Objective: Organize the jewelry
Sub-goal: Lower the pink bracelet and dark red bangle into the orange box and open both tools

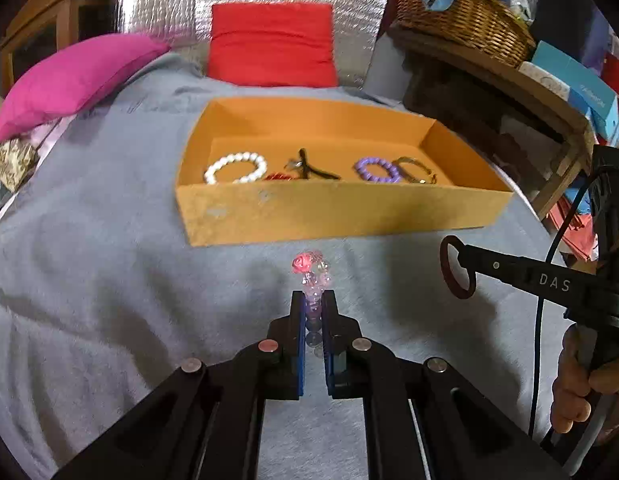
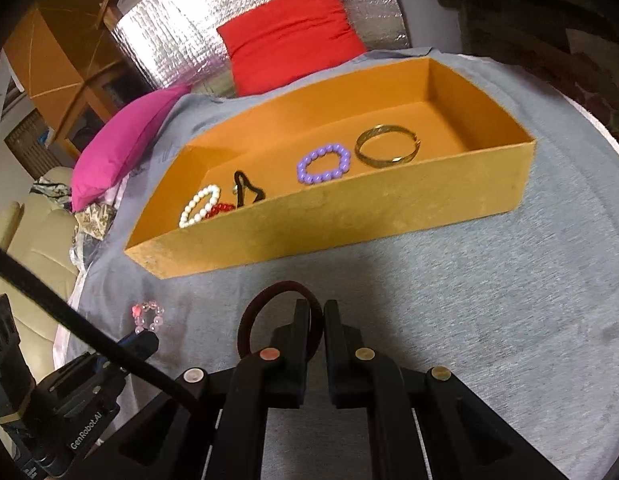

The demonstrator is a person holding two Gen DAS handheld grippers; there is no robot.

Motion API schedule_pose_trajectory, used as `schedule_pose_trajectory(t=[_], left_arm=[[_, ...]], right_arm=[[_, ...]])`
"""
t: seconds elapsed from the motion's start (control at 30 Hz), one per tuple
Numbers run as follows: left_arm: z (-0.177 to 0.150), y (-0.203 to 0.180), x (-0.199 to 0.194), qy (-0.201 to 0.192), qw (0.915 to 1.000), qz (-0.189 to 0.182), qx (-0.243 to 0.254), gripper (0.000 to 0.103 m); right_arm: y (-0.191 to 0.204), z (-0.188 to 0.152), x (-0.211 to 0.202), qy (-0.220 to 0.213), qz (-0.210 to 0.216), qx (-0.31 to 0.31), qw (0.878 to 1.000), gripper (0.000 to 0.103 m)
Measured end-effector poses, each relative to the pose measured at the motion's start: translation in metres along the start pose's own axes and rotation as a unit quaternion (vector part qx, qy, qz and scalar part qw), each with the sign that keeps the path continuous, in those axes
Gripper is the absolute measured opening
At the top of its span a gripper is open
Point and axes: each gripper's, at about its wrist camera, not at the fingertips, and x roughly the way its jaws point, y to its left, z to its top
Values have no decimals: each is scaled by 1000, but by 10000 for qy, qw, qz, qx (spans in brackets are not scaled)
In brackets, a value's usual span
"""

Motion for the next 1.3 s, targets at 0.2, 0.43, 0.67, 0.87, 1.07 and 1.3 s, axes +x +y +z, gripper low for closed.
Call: schedule_pose_trajectory(t=[0.2,0.43,0.67,0.87,1.07,1.3], left_arm=[[8,-14,-5,-326,9993,-187,89,8],[15,-33,-3,-499,9982,-203,273,8],[24,-47,-5,-753,9961,-162,441,8],[33,-55,-3,-991,9933,85,585,8],[35,-56,-2,-988,9932,208,579,8],[39,-53,-6,-1059,9926,237,543,8]], right_arm=[[-17,4,-18,-195,-39,88,9998,8],[-42,9,-40,-450,-116,295,9985,8],[-58,22,-67,-1031,-177,441,9935,8],[-58,31,-77,-1373,-239,447,9892,8],[-57,30,-77,-1362,-230,443,9894,8],[-52,36,-72,-1444,-253,445,9882,8]])
